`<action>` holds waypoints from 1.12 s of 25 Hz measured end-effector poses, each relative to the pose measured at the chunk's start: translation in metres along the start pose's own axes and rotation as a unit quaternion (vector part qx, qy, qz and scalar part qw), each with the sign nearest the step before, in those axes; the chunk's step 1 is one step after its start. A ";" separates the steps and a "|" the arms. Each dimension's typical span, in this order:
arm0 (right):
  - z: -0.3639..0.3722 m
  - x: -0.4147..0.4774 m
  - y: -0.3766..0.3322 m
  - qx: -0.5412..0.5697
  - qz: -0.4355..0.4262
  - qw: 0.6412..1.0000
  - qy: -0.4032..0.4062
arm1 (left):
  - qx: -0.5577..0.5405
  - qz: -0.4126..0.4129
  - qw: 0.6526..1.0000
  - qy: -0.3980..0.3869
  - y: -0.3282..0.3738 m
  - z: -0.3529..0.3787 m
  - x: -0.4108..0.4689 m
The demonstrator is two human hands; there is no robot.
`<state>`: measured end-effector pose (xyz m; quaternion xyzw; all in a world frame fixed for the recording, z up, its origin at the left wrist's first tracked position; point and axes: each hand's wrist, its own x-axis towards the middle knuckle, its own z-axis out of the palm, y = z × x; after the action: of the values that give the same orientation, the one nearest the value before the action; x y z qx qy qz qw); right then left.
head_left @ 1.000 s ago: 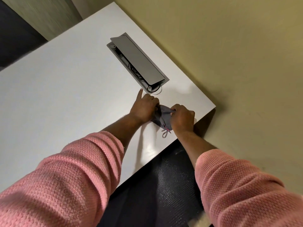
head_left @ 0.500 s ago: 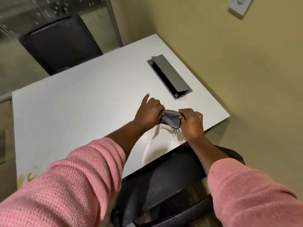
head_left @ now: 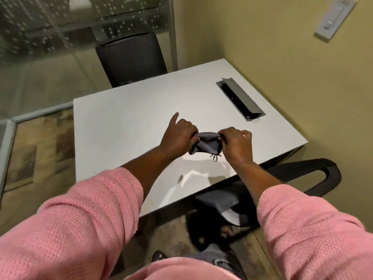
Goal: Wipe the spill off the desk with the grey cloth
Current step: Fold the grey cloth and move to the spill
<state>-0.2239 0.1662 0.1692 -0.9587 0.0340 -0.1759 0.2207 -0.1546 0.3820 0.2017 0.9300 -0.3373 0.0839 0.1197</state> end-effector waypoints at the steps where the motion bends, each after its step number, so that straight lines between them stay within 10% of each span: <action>1: 0.005 -0.006 -0.018 0.001 -0.013 1.000 -0.005 | 0.005 -0.009 1.000 -0.013 -0.009 -0.011 -0.017; 16: 0.121 -0.082 -0.187 -0.035 -0.157 0.951 -0.264 | -0.061 -0.273 0.958 -0.061 -0.106 -0.007 -0.268; 28: 0.205 -0.093 -0.129 -0.030 -0.208 0.878 -0.429 | -0.104 -0.438 0.884 -0.128 -0.079 0.102 -0.298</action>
<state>-0.2405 0.3800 0.0226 -0.9314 -0.2592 0.2118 0.1427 -0.3222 0.5931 0.0200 0.9679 0.0855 -0.1324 0.1957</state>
